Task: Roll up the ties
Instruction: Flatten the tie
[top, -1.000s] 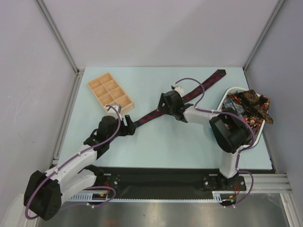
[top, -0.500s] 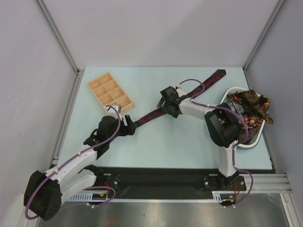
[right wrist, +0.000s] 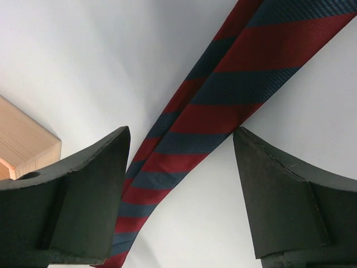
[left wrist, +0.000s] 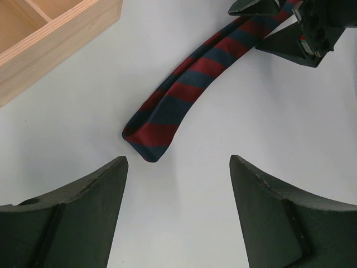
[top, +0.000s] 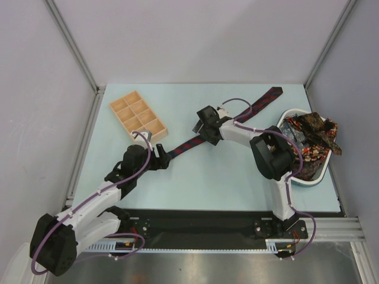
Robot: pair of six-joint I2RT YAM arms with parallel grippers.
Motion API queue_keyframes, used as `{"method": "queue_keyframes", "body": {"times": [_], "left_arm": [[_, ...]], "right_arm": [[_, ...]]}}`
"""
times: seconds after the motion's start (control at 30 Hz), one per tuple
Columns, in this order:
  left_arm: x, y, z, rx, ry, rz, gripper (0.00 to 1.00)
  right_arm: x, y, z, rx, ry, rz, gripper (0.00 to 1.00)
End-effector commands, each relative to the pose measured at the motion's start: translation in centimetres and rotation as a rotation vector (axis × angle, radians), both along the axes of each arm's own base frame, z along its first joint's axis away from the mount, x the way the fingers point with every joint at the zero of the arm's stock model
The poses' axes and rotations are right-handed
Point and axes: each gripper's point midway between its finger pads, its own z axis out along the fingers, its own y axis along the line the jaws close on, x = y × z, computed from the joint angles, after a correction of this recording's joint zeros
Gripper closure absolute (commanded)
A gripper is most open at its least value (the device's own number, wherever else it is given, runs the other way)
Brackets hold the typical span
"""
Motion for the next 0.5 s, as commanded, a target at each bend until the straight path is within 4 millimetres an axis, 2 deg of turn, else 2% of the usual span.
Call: {"method": "queue_keyframes", "body": {"times": [0.0,0.47], "left_arm": [[0.1,-0.2,0.9,-0.006,-0.037,-0.019,0.21],[0.1,-0.2,0.8,-0.001,-0.036,-0.019,0.2]], "right_arm": [[0.6,0.5,-0.5,0.021,0.009,-0.012,0.21],[2.0,2.1,0.5,0.09,-0.023,0.032,0.23]]}}
